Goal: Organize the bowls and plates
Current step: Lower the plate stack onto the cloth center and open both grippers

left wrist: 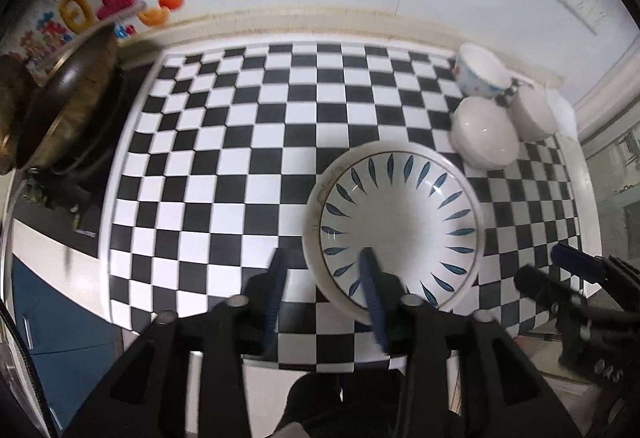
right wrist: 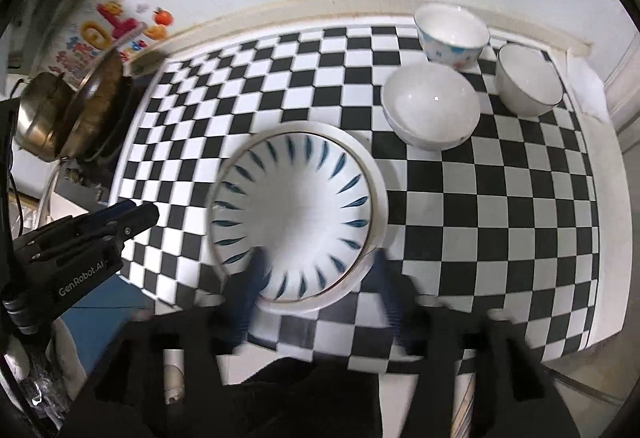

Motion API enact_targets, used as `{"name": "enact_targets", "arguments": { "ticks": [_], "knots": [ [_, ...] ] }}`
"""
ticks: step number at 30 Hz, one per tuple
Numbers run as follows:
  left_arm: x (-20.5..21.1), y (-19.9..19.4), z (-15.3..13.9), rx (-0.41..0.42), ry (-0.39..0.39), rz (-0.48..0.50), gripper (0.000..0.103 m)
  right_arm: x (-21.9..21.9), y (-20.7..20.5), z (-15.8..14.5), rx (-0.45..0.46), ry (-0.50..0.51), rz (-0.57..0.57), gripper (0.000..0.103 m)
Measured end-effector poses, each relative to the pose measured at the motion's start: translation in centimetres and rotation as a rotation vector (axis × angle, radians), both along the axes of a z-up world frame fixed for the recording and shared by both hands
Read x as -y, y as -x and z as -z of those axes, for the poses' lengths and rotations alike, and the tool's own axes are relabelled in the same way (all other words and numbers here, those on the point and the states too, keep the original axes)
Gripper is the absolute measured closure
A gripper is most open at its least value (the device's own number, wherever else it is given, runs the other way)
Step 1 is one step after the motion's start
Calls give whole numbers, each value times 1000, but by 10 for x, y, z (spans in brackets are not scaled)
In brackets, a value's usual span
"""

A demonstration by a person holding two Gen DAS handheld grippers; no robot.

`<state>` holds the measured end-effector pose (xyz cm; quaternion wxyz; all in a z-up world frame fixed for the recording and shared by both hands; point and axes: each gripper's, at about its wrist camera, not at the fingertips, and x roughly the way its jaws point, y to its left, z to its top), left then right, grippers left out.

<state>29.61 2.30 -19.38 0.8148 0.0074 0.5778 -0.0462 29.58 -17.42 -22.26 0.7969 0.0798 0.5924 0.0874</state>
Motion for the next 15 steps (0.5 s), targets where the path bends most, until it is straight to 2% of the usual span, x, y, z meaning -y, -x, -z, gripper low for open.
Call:
{"name": "enact_targets", "arguments": {
  "ticks": [1, 3, 8, 11, 13, 15],
  "knots": [
    [0, 4, -6, 15, 0, 1, 41, -1, 7, -8, 18, 0, 3, 25],
    [-2, 18, -20, 61, -8, 7, 26, -3, 23, -22, 55, 12, 16, 23],
    [-3, 47, -45, 125, -6, 25, 19, -5, 57, -50, 117, 36, 41, 20],
    [-4, 64, -55, 142, 8, 25, 17, -5, 78, -67, 157, 53, 49, 19],
    [-5, 78, -63, 157, 17, 20, 11, -5, 93, -79, 183, 56, 56, 18],
    [-6, 89, -69, 172, 26, 16, 10, -4, 105, -88, 203, 57, 62, 18]
  ]
}}
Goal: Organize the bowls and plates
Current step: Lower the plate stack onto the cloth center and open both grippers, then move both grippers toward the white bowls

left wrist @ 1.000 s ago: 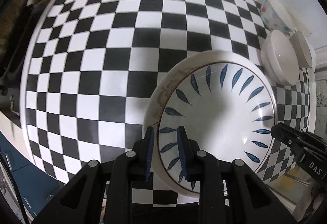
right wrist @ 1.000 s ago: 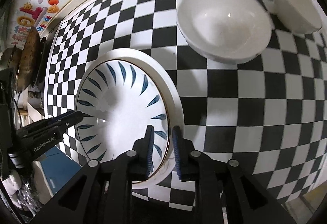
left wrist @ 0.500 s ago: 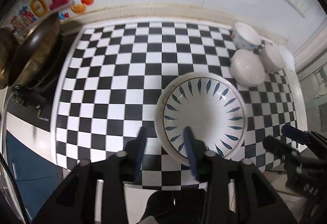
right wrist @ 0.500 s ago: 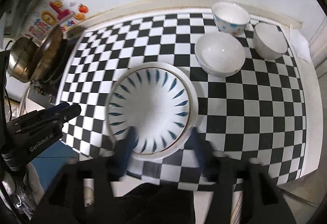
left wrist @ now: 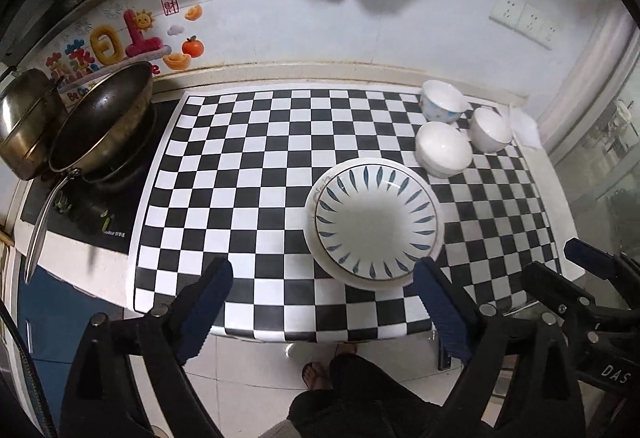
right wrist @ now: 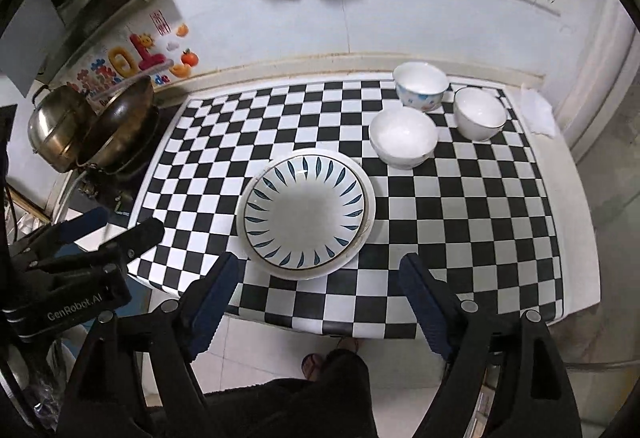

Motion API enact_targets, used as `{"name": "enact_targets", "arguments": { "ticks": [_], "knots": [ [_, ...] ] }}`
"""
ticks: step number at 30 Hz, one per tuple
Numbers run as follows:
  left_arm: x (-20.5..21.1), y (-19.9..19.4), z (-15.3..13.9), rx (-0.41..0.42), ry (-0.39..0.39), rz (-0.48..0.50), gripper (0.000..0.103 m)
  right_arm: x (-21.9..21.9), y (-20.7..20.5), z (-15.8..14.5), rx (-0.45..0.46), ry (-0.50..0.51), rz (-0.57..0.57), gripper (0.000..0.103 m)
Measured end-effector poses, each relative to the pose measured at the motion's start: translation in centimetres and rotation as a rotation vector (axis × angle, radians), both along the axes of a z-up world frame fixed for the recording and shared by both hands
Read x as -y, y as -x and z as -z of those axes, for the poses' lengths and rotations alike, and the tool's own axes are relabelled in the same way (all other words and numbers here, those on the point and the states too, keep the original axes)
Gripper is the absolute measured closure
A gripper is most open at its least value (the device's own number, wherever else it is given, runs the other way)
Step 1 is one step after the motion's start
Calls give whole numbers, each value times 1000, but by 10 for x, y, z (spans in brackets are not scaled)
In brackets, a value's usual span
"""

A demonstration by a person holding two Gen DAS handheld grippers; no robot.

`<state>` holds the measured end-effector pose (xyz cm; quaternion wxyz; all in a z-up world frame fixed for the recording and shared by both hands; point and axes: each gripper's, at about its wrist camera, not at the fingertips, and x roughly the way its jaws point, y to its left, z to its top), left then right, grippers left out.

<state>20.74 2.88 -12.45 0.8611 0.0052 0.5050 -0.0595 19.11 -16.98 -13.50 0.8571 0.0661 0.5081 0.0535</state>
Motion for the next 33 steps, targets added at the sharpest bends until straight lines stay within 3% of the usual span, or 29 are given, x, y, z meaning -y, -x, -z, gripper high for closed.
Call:
{"name": "enact_targets", "arguments": {
  "ticks": [12, 19, 24, 28, 30, 33],
  "knots": [
    [5, 45, -35, 101, -11, 0, 10, -4, 53, -44, 94, -9, 9, 17],
    [16, 35, -36, 94, -6, -14, 10, 12, 51, -48, 125, -69, 24, 13],
    [39, -5, -27, 99, 18, -2, 10, 55, 20, -38, 153, -113, 61, 13],
    [71, -64, 1, 28, 41, 38, 11, 102, -29, -7, 106, -130, 121, 13],
    [87, -97, 21, -31, 63, 52, 17, 132, -63, 20, 30, -157, 150, 13],
    [119, -160, 61, -153, 69, 67, 34, 176, -123, 65, -69, -218, 179, 15]
  ]
}}
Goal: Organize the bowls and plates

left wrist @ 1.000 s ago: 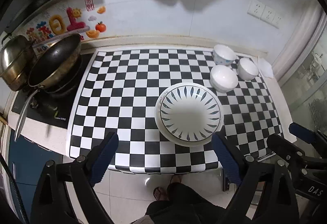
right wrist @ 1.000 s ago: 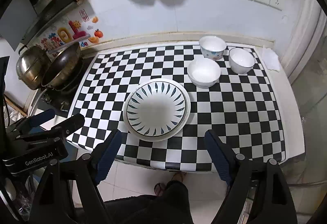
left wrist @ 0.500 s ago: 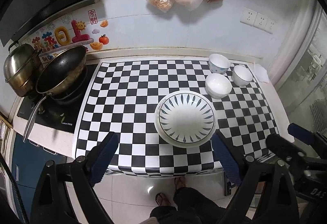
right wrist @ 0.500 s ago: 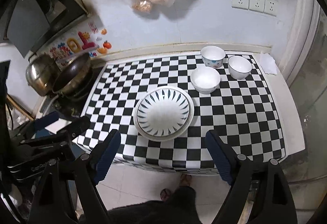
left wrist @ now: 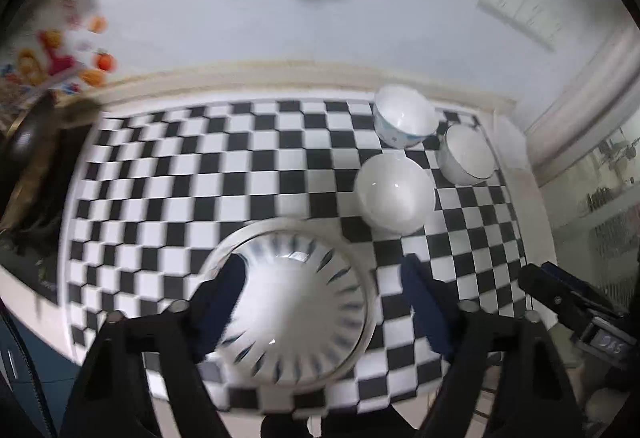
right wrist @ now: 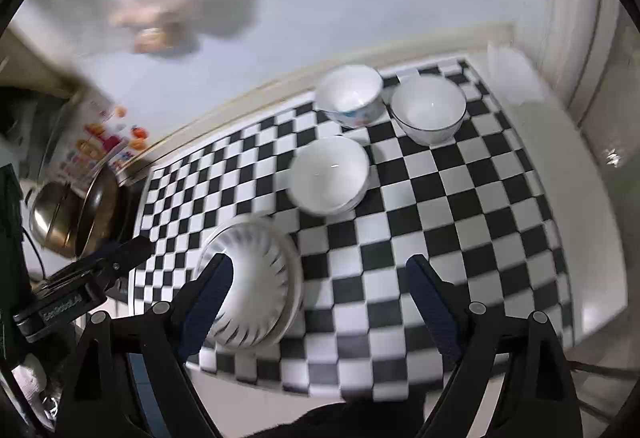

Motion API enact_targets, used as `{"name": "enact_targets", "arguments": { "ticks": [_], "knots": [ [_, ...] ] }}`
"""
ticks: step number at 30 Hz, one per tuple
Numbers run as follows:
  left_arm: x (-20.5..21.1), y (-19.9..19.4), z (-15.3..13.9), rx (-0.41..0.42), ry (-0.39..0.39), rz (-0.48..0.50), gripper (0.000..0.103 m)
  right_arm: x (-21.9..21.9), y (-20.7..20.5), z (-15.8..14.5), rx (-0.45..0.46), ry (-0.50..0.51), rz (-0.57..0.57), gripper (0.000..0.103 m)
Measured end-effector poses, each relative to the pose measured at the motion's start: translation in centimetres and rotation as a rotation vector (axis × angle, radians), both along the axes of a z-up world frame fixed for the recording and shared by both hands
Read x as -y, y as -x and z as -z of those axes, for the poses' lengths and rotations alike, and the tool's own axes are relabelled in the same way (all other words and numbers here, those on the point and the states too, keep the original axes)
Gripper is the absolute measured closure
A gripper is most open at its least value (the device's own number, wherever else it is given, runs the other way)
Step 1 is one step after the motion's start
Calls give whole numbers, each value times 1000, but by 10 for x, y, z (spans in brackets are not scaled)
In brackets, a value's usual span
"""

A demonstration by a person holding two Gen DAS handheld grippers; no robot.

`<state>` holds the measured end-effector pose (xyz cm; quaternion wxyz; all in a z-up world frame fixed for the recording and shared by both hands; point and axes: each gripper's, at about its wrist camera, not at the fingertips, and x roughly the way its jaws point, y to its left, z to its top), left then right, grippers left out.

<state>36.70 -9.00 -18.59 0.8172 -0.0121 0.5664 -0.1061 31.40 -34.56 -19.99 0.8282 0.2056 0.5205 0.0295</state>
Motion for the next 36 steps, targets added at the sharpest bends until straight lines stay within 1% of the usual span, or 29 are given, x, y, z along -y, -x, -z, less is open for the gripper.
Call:
{"name": "enact_targets", "arguments": {
  "ticks": [1, 3, 4, 5, 6, 7, 8, 9, 10, 11, 13, 14, 15, 17, 19, 21, 23, 29, 32, 36],
  "knots": [
    [8, -17, 14, -42, -8, -4, 43, 10, -19, 14, -29, -5, -4, 18],
    [20, -45, 40, -118, 0, -2, 51, 21, -50, 40, -85, -23, -21, 24],
    [28, -64, 59, -171, -1, -10, 53, 26, -72, 59, -123, -36, -37, 28],
    [33, -73, 71, -200, 3, -11, 54, 27, -84, 71, -145, -44, -51, 30],
    [37, -82, 82, -228, 8, -13, 56, 29, -102, 88, -181, -53, -68, 35],
    [42, -94, 98, -265, 2, -19, 58, 30, -110, 98, -201, -56, -77, 39],
    [47, -101, 109, -292, 1, -16, 58, 30, -123, 113, -230, -60, -94, 41],
    [50, -106, 115, -308, 0, -15, 62, 29, -132, 124, -251, -65, -103, 46],
    [53, -111, 123, -327, -2, -16, 65, 30, -144, 139, -279, -77, -113, 53],
    [57, -116, 132, -348, -1, -13, 65, 30, -150, 148, -297, -87, -119, 57],
    [62, -122, 144, -379, 8, -10, 80, 30, -163, 166, -335, -126, -130, 79],
    [65, -125, 147, -387, 11, -4, 82, 30, -166, 172, -347, -134, -130, 85],
    [68, -126, 150, -393, 15, 2, 85, 30, -171, 177, -357, -138, -129, 85],
    [74, -126, 152, -385, 0, 12, 86, 29, -173, 178, -352, -139, -128, 87],
    [78, -124, 149, -368, -8, 27, 86, 27, -175, 174, -350, -112, -135, 88],
    [83, -117, 142, -354, -25, 44, 86, 27, -172, 171, -346, -88, -146, 89],
    [88, -104, 129, -334, -24, 61, 86, 28, -166, 166, -353, -90, -154, 89],
    [100, -58, 107, -329, 20, 102, 86, 44, -121, 137, -346, -93, -165, 89],
    [105, -37, 107, -351, 47, 117, 86, 52, -96, 126, -349, -75, -166, 89],
    [115, -15, 115, -384, 60, 143, 86, 65, -67, 119, -356, -57, -154, 89]
  ]
}}
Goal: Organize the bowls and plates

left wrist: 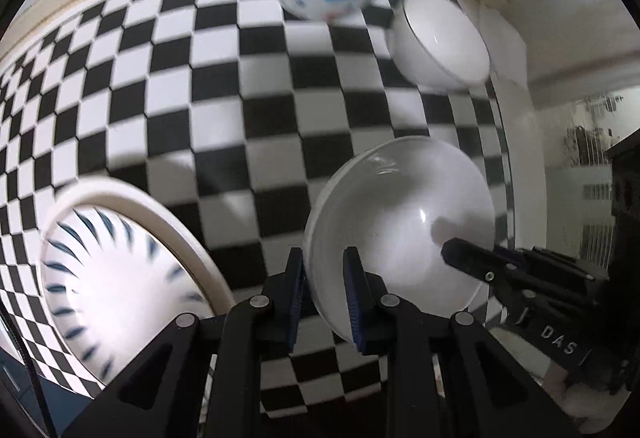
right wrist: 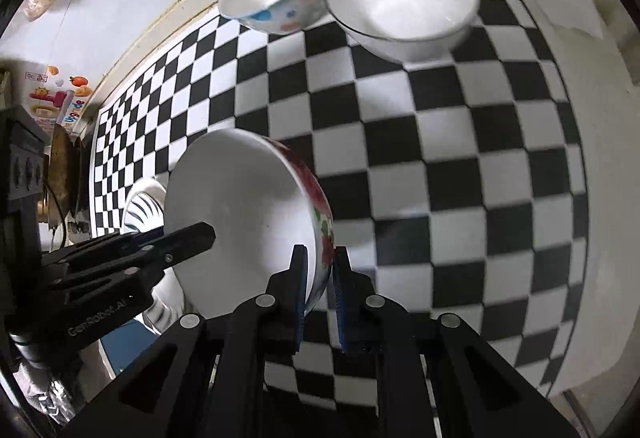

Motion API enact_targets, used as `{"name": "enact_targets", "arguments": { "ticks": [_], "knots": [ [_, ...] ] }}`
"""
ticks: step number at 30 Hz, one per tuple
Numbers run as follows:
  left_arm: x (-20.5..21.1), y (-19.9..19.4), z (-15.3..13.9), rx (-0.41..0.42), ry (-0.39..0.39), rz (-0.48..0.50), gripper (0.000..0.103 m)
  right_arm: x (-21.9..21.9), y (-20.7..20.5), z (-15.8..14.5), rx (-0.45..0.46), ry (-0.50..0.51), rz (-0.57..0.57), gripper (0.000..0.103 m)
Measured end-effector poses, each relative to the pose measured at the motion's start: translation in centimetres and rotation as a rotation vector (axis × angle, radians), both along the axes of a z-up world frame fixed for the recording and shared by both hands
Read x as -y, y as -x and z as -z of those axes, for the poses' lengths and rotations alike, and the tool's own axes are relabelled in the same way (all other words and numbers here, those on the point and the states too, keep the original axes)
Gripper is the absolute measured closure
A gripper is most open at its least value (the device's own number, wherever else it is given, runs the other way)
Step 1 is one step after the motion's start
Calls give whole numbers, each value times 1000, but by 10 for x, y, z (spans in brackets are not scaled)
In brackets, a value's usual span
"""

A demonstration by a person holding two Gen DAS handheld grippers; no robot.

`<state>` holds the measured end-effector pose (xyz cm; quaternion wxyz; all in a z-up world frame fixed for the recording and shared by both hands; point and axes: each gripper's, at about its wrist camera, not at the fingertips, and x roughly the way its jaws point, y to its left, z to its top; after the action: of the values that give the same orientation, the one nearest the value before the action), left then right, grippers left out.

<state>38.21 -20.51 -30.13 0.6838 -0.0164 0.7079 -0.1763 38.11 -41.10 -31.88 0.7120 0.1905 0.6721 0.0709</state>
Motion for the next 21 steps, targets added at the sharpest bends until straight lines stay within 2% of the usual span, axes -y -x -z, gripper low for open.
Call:
{"name": "enact_targets", "arguments": {
  "ticks": [9, 21],
  "knots": [
    [21, 24, 26, -49, -31, 64, 86, 19, 36, 20, -48, 3, 37, 89],
    [43, 32, 52, -87, -53, 111, 86, 22, 48, 30, -77, 15, 54, 89]
  ]
}}
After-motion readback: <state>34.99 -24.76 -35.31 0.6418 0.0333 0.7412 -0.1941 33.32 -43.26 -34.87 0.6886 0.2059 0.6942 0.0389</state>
